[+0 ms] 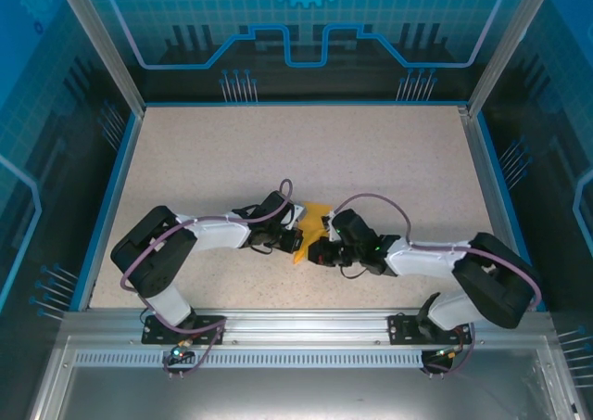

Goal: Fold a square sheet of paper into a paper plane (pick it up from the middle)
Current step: Third fold the triangle at the center of the table.

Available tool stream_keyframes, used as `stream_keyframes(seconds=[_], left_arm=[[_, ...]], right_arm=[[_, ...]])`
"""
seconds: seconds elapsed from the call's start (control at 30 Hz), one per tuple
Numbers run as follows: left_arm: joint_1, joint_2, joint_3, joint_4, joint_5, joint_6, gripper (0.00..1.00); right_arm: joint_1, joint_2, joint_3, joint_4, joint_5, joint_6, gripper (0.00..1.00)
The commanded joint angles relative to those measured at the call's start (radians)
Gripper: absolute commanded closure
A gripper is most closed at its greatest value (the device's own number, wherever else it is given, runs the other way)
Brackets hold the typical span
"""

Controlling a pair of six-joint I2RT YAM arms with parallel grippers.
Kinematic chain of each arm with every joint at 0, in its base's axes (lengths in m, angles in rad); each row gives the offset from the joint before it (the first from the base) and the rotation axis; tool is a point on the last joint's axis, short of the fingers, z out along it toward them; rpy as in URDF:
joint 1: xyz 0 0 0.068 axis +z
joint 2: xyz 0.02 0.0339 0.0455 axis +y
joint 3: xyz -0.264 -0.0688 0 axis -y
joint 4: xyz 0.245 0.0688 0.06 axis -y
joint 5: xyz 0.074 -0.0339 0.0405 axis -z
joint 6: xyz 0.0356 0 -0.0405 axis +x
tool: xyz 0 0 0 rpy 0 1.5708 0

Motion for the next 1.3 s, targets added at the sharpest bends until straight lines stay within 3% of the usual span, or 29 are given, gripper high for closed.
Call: stream_keyframes(seconds=[0.0,0.2,1.27], left_arm=[[0.007,0.023,-0.007,-0.029,0.014,0.006,0.94],[0.007,0.022,-0.010,-0.028,0.016,0.006,0.94],[0.007,0.031,-0.005,-0.024,0.028,0.004,0.94]], right_arm=[[0.046,0.051,0.000,0.158,0.053,0.097,1.00],[0.076,0.075,-0.012,0.173,0.107,0.135,1.00],[0.089,0.248,-0.034,0.333,0.082,0.199,1.00]])
